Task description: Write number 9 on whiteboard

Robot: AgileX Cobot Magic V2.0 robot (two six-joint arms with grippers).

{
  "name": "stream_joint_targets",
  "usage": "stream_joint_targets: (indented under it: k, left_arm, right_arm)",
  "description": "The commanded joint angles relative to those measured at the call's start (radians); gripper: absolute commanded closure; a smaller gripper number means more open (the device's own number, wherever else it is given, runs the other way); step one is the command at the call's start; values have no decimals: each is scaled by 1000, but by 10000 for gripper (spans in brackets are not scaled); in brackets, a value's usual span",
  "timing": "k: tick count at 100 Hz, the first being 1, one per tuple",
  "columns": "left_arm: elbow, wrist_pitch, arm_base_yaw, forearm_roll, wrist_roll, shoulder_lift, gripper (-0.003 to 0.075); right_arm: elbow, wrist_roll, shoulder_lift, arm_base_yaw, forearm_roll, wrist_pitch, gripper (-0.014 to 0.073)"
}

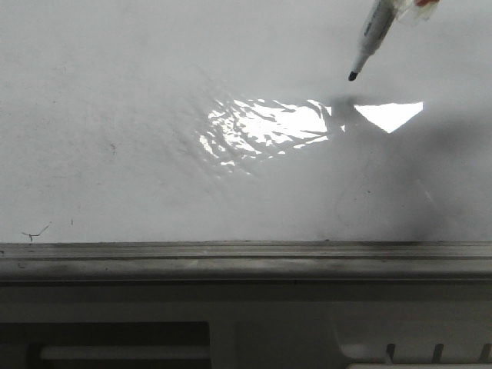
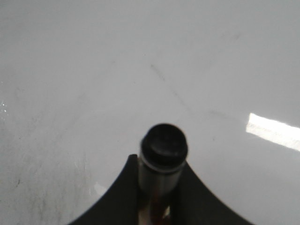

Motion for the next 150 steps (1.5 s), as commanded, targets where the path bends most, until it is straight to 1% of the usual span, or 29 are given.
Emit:
stream_joint_targets:
  k: [1, 10, 23, 30, 37, 49, 65, 78, 101, 119, 129, 135, 142, 147, 150]
  left_arm:
    - [-26, -22, 2, -47, -8, 0, 738]
    - [-26, -20, 2, -47, -8, 0, 738]
    - [-26, -20, 2, -47, -8, 0, 738]
    - [-26, -20, 2, -47, -8, 0, 738]
    - [-26, -20, 2, -47, -8, 0, 738]
    - [-26, -20, 2, -47, -8, 0, 738]
    - [-26, -20, 2, -47, -8, 0, 738]
    - [-26, -18, 2, -47, -8, 0, 738]
    - [-26, -18, 2, -47, -8, 0, 738]
    - [-26, -18, 2, -47, -8, 0, 738]
    - [-26, -18, 2, -47, -8, 0, 738]
    - [-26, -18, 2, -47, -8, 0, 738]
    - [-26, -15, 2, -47, -8, 0, 738]
    - [-26, -13, 2, -47, -8, 0, 738]
    - [-26, -11, 2, -47, -8, 0, 738]
  right_arm:
    - [-26, -6, 27, -8, 7, -102, 640]
    - [-26, -6, 69, -8, 39, -106, 640]
    - [-30, 0, 110, -8, 38, -110, 643]
    - [-32, 30, 115, -4, 38, -102, 669]
    - [-32, 32, 115, 3, 38, -58, 667]
    - [-32, 32, 115, 3, 36, 59, 667]
    - [-32, 32, 108, 3, 36, 90, 667]
    - [-32, -21, 82, -28, 36, 154, 667]
    - [-74, -30, 63, -110, 36, 144, 667]
    - [-152, -34, 74, -118, 12, 165, 667]
    - [-163, -34, 76, -127, 12, 179, 667]
    - [-163, -34, 76, -131, 12, 212, 667]
    - [-158, -34, 76, -131, 12, 295, 667]
    - [-134, -32, 76, -129, 12, 347, 664]
    - [-114, -28, 76, -125, 13, 353, 657]
